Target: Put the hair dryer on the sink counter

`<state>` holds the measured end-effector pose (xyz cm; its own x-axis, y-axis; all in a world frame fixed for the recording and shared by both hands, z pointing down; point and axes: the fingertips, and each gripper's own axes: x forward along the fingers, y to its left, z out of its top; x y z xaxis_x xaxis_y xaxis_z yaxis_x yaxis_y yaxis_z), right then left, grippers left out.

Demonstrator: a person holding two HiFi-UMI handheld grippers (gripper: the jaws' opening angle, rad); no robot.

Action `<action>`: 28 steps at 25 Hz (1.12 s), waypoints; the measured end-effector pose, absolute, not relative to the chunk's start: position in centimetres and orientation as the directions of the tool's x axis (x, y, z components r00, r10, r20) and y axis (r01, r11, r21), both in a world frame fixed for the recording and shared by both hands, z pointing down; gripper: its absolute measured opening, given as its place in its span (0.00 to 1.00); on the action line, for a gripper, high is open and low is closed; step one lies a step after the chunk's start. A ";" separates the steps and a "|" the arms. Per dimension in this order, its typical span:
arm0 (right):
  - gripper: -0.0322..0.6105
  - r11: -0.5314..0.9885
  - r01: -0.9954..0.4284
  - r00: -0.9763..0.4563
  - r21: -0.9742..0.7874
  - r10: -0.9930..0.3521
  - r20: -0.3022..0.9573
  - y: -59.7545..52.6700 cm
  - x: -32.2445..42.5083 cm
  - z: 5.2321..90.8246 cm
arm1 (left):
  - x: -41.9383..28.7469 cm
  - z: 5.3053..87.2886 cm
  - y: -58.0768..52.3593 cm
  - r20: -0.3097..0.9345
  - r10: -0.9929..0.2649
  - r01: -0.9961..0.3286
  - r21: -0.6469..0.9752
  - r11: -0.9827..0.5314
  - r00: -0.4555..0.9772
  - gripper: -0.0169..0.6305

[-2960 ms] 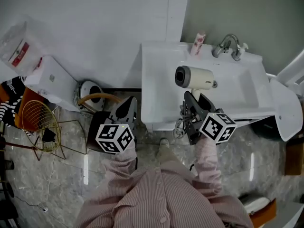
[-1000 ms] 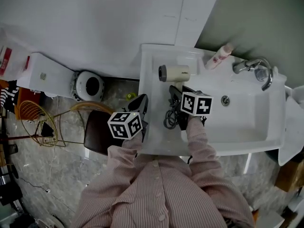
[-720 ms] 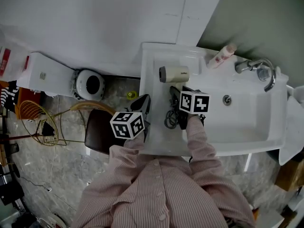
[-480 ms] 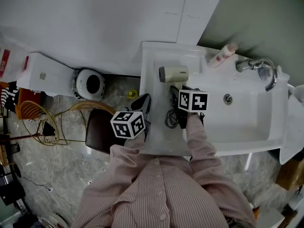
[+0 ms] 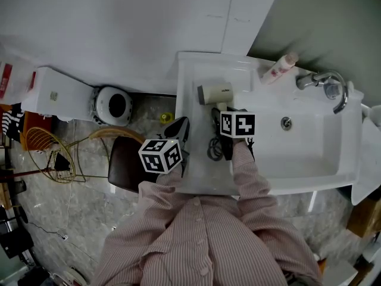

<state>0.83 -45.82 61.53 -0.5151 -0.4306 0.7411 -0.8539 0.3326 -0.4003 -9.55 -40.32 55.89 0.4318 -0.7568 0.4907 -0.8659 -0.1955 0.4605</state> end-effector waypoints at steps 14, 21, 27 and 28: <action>0.35 0.349 -0.868 -0.488 -0.354 -0.464 0.739 -46.1 0.6 61.0 | -9.2 55.7 -40.0 0.490 -0.753 -0.867 0.452 -0.210 0.439 0.02; 0.36 0.383 -0.870 -0.476 -0.309 -0.492 0.729 -45.8 0.7 60.2 | -9.1 54.9 -39.6 0.477 -0.761 -0.869 0.439 -0.228 0.441 0.02; 0.36 0.419 -0.872 -0.467 -0.254 -0.556 0.687 -45.9 1.5 58.4 | -8.9 53.6 -39.1 0.456 -0.767 -0.870 0.415 -0.266 0.452 0.02; 0.36 0.436 -0.869 -0.465 -0.233 -0.562 0.684 -45.7 1.7 58.1 | -8.8 53.4 -39.1 0.451 -0.768 -0.870 0.412 -0.271 0.454 0.02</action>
<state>1.67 -45.71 58.06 -0.4651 -0.5624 0.6836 -0.8693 0.4360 -0.2327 -8.82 -39.07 53.37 0.4539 -0.7683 0.4514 -0.8696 -0.2714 0.4124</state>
